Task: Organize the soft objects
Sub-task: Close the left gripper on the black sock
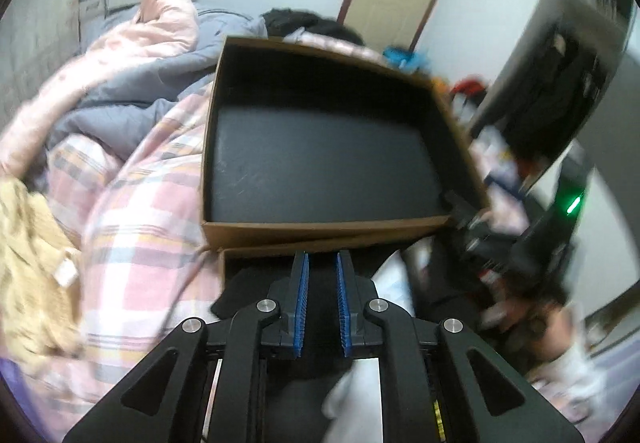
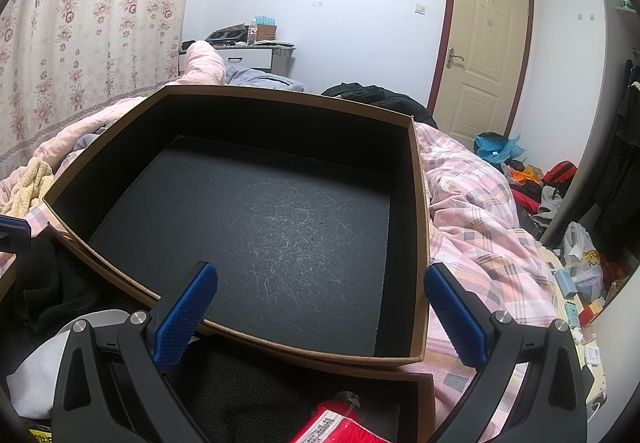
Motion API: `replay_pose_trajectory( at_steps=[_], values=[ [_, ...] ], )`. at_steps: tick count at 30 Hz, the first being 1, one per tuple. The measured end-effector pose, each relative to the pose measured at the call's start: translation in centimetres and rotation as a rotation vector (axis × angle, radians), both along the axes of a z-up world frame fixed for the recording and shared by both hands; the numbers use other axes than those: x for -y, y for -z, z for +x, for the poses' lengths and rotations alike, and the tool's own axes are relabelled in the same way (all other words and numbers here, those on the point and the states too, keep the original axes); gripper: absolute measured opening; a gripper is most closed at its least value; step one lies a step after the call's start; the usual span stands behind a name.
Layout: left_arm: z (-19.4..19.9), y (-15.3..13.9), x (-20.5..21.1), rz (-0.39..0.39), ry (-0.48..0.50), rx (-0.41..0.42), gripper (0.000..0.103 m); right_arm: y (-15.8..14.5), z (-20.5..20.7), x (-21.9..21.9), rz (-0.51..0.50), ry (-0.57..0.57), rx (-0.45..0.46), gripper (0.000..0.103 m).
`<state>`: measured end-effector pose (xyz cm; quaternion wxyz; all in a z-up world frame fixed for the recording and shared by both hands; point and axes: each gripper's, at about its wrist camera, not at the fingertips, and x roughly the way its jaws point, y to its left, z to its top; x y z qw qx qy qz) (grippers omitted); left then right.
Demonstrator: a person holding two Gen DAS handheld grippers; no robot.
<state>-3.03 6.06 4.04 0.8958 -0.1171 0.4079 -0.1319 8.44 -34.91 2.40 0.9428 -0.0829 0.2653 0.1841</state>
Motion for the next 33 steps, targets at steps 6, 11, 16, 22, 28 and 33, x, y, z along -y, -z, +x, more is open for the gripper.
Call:
replay_pose_trajectory(
  at_steps=[6, 11, 16, 22, 28, 33],
  values=[
    [-1.3, -1.5, -3.0, -0.236, -0.107, 0.118, 0.009, 0.0, 0.0, 0.0, -0.001, 0.000, 0.000, 0.102],
    [-0.8, -1.0, -3.5, -0.286, -0.116, 0.087, 0.082, 0.0, 0.0, 0.0, 0.000, 0.000, 0.000, 0.102],
    [-1.2, -1.2, -2.9, -0.256, -0.095, 0.114, 0.103, 0.0, 0.0, 0.1, 0.000, 0.000, 0.000, 0.102],
    [-0.3, 0.3, 1.2, 0.081, 0.009, 0.035, 0.103, 0.0, 0.0, 0.1, 0.000, 0.000, 0.000, 0.102],
    [0.5, 2.8, 3.1, 0.217, 0.077, -0.048, 0.103, 0.0, 0.0, 0.1, 0.000, 0.000, 0.000, 0.102],
    [0.5, 2.9, 3.1, 0.228, 0.072, -0.040, 0.103, 0.0, -0.1, 0.0, 0.001, 0.000, 0.000, 0.102]
  ],
)
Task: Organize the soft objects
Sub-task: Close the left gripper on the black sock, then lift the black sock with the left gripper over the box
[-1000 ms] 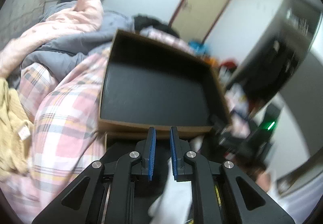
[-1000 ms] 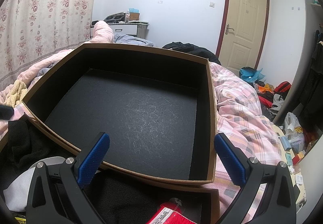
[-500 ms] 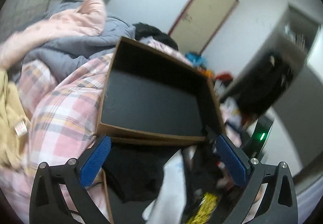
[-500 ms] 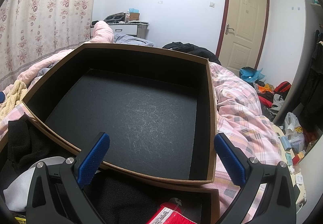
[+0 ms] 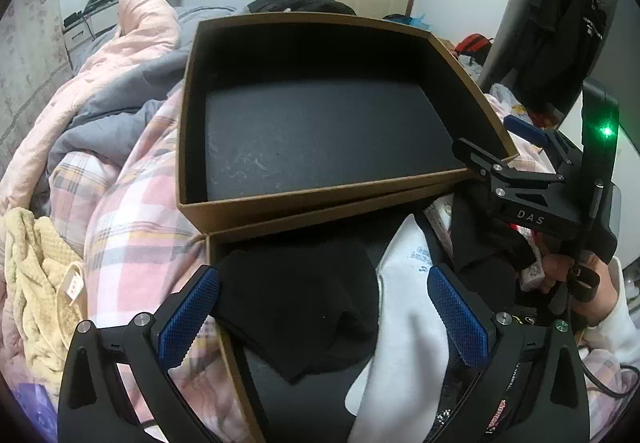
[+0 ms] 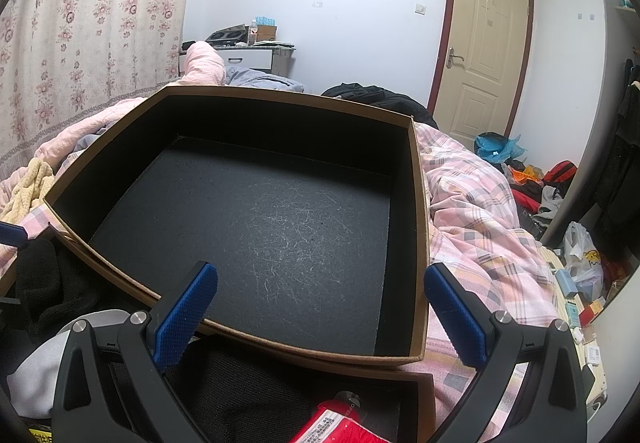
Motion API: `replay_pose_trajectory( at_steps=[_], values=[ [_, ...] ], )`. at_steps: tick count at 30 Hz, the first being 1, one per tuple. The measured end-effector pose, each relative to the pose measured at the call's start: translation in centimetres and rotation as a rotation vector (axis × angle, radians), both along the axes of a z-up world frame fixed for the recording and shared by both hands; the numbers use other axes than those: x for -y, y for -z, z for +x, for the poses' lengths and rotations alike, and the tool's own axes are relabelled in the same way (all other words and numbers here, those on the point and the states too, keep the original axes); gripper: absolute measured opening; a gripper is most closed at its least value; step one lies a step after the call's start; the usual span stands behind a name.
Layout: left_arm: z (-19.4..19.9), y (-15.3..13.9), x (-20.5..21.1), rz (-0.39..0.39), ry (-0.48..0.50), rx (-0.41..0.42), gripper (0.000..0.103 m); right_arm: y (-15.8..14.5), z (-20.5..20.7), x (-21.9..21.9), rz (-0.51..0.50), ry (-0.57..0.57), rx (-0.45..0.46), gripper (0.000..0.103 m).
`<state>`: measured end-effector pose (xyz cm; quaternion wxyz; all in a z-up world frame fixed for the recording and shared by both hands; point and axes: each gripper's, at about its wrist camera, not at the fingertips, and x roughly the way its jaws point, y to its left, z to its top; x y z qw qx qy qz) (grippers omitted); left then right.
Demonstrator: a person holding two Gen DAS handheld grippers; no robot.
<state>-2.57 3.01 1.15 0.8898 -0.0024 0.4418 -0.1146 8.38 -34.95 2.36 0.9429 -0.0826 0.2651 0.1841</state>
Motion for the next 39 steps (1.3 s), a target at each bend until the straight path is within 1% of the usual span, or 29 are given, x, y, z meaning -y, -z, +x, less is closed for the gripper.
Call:
replay_pose_trajectory(
  at_steps=[4, 9, 15, 18, 21, 22, 23, 24, 25, 26, 27, 32, 34, 35, 37, 39],
  values=[
    [0.0, -0.1, -0.3, 0.010, -0.016, 0.006, 0.103, 0.0, 0.0, 0.0, 0.000, 0.000, 0.000, 0.102],
    [0.3, 0.4, -0.2, 0.036, -0.022, -0.026, 0.103, 0.0, 0.0, 0.0, 0.000, 0.000, 0.000, 0.102],
    [0.5, 1.1, 0.7, 0.107, -0.018, -0.047, 0.103, 0.0, 0.0, 0.0, 0.000, 0.000, 0.000, 0.102],
    [0.6, 1.6, 1.4, 0.148, -0.019, -0.061, 0.101, 0.0, 0.0, 0.0, 0.000, 0.000, 0.000, 0.102],
    [0.9, 2.2, 1.6, 0.178, -0.038, -0.089, 0.094, 0.0, 0.0, 0.0, 0.000, 0.000, 0.001, 0.102],
    [0.9, 2.3, 1.5, 0.182, -0.044, -0.096, 0.090, 0.0, 0.0, 0.0, 0.000, 0.000, 0.000, 0.102],
    [1.1, 2.6, 1.5, 0.191, -0.056, -0.109, 0.082, 0.0, 0.0, 0.0, 0.000, 0.000, 0.000, 0.102],
    [1.2, 2.7, 1.4, 0.199, -0.069, -0.117, 0.077, 0.0, 0.0, 0.0, 0.001, 0.000, 0.000, 0.102],
    [1.3, 2.9, 1.2, 0.211, -0.088, -0.126, 0.069, 0.0, 0.0, 0.0, 0.000, 0.000, 0.001, 0.102],
    [1.4, 3.0, 1.1, 0.215, -0.094, -0.128, 0.064, 0.0, 0.0, 0.0, 0.000, 0.000, 0.001, 0.102],
    [1.3, 2.9, 1.0, 0.212, -0.100, -0.128, 0.062, 0.1, 0.0, 0.0, 0.000, 0.000, 0.001, 0.102],
    [1.0, 2.1, 0.5, 0.228, -0.139, -0.108, 0.039, 0.1, 0.0, 0.0, 0.001, 0.000, 0.000, 0.102],
    [0.9, 1.8, 0.0, 0.208, -0.158, -0.104, 0.033, 0.1, 0.0, 0.1, 0.002, 0.000, 0.000, 0.102],
    [0.8, 1.4, -0.4, 0.181, -0.168, -0.099, 0.029, -0.2, 0.1, -0.1, 0.003, 0.000, 0.000, 0.102],
    [0.4, 1.0, -0.7, 0.155, -0.183, -0.090, 0.023, -0.3, 0.1, -0.2, 0.003, -0.001, 0.000, 0.102],
    [0.1, 0.4, -1.1, 0.122, -0.190, -0.079, 0.021, -0.3, 0.1, -0.3, 0.003, 0.000, -0.001, 0.102]
  ],
)
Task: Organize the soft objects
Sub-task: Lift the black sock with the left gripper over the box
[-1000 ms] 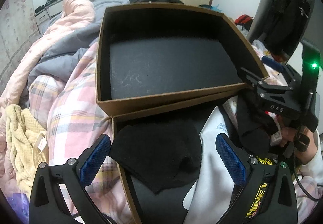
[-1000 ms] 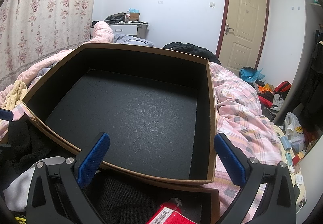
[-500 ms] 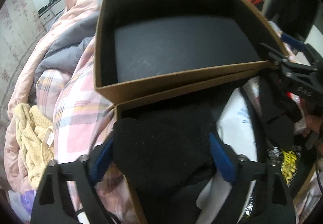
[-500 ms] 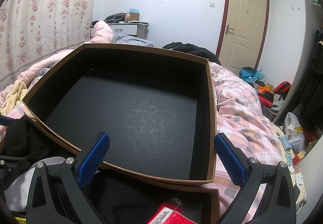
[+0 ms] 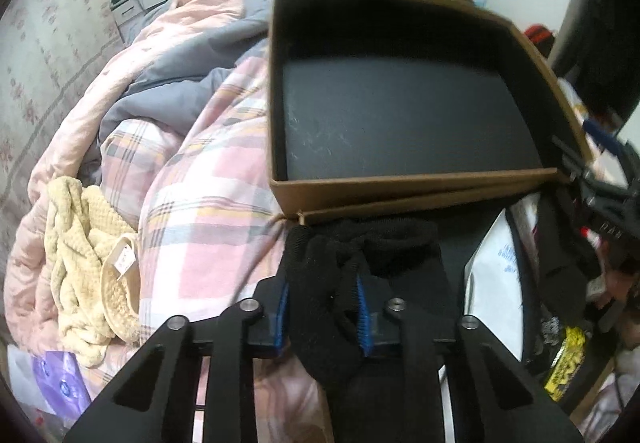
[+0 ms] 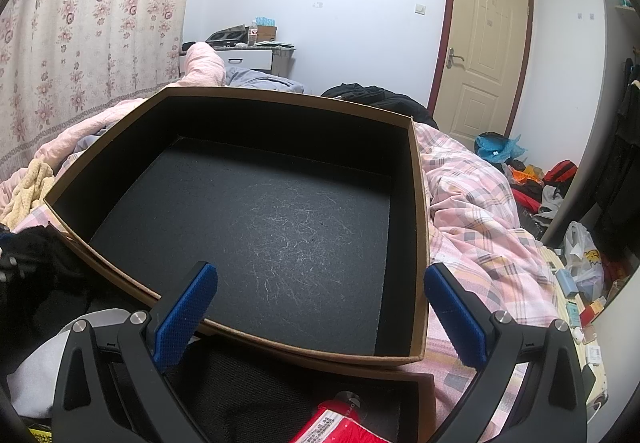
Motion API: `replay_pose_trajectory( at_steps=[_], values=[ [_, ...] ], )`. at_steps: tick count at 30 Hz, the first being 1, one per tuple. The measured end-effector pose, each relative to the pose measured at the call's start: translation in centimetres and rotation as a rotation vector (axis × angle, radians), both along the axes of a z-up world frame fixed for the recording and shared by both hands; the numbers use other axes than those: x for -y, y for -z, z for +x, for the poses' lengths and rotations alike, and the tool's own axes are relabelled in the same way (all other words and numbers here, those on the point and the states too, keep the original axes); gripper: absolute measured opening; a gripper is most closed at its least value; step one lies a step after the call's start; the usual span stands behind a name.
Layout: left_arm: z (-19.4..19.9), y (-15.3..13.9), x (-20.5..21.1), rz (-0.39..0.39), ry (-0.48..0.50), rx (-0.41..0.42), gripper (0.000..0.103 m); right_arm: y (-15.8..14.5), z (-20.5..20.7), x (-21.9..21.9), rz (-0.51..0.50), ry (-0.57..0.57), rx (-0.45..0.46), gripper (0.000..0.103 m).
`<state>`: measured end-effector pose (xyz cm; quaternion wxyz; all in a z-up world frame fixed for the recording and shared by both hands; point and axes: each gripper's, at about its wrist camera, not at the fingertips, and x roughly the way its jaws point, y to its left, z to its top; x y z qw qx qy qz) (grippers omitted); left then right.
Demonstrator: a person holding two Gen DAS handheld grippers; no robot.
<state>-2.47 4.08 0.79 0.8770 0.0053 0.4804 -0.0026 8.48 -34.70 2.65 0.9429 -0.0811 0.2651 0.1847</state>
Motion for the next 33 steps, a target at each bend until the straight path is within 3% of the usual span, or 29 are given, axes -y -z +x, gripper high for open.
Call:
replay_pose_trajectory(
  at_steps=[5, 15, 20, 28, 30, 33],
  values=[
    [-1.3, -2.7, -0.3, -0.117, 0.041, 0.091, 0.014, 0.0, 0.0, 0.1, 0.000, 0.000, 0.000, 0.102],
    [-4.6, -9.7, 1.5, -0.183, 0.156, 0.288, 0.013, 0.0, 0.0, 0.0, 0.000, 0.000, 0.000, 0.102],
    [-2.9, -12.7, 1.9, -0.173, 0.176, 0.344, 0.013, 0.0, 0.0, 0.1, 0.001, 0.000, 0.000, 0.102],
    [2.0, -16.9, 2.0, -0.204, 0.116, 0.437, 0.013, 0.0, 0.0, 0.0, 0.001, 0.000, 0.000, 0.102],
    [2.9, -17.0, 2.4, -0.172, 0.100, 0.475, 0.013, 0.0, 0.0, 0.0, 0.001, 0.000, 0.001, 0.102],
    [4.0, -15.3, 1.9, -0.171, 0.044, 0.462, 0.013, 0.0, 0.0, -0.1, 0.001, 0.000, 0.000, 0.102]
  ],
)
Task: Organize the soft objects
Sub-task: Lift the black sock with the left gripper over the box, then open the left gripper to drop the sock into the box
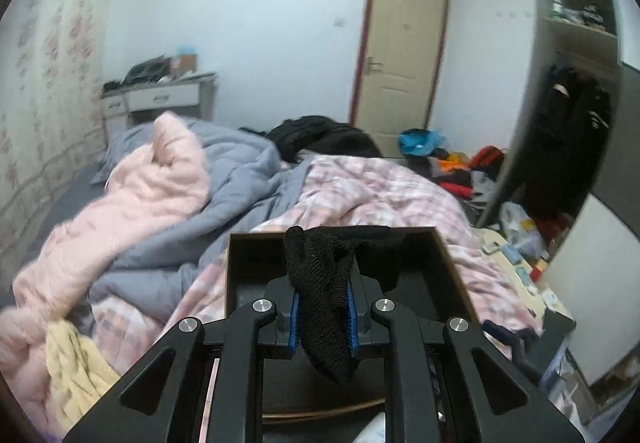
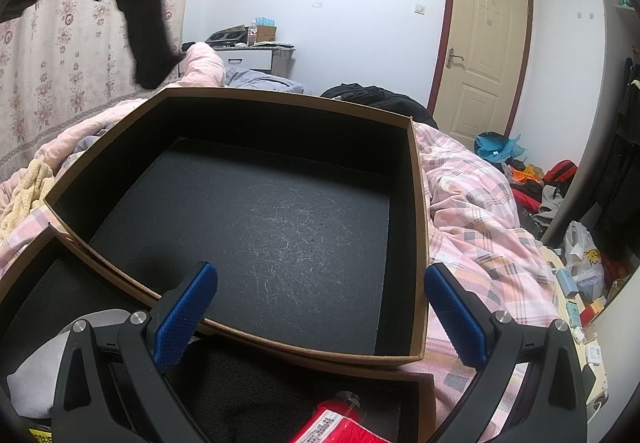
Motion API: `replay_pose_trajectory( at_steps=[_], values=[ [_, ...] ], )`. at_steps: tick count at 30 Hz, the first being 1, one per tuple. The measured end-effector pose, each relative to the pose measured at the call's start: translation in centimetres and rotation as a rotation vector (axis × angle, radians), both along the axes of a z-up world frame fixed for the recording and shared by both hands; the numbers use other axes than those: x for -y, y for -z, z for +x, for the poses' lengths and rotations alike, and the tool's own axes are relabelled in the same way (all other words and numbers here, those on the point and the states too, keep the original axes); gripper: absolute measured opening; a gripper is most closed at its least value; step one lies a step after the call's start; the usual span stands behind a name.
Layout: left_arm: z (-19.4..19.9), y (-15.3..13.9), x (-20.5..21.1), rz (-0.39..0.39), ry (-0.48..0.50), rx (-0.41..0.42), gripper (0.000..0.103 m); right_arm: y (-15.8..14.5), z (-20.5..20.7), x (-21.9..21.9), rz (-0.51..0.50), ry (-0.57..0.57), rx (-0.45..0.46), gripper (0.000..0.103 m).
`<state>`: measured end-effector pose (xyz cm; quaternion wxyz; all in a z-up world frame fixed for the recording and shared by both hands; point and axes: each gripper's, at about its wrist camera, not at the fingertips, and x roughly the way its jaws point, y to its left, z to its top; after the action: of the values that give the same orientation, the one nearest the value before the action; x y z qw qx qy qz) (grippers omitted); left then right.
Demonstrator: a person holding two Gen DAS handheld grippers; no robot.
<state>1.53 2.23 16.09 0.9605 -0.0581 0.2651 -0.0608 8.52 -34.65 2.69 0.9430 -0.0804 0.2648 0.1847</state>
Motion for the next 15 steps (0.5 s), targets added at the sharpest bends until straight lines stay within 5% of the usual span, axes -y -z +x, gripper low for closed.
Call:
replay_pose_trajectory(
  at_steps=[4, 9, 15],
  values=[
    [2.3, 4.7, -1.8, -0.097, -0.049, -0.096, 0.013, 0.0, 0.0, 0.1, 0.000, 0.000, 0.000, 0.102],
    [3.8, 10.0, -2.2, -0.101, -0.078, -0.218, 0.013, 0.0, 0.0, 0.0, 0.000, 0.000, 0.000, 0.102],
    [2.6, 12.1, -0.6, -0.019, -0.108, -0.196, 0.014, 0.0, 0.0, 0.0, 0.000, 0.000, 0.000, 0.102]
  ],
)
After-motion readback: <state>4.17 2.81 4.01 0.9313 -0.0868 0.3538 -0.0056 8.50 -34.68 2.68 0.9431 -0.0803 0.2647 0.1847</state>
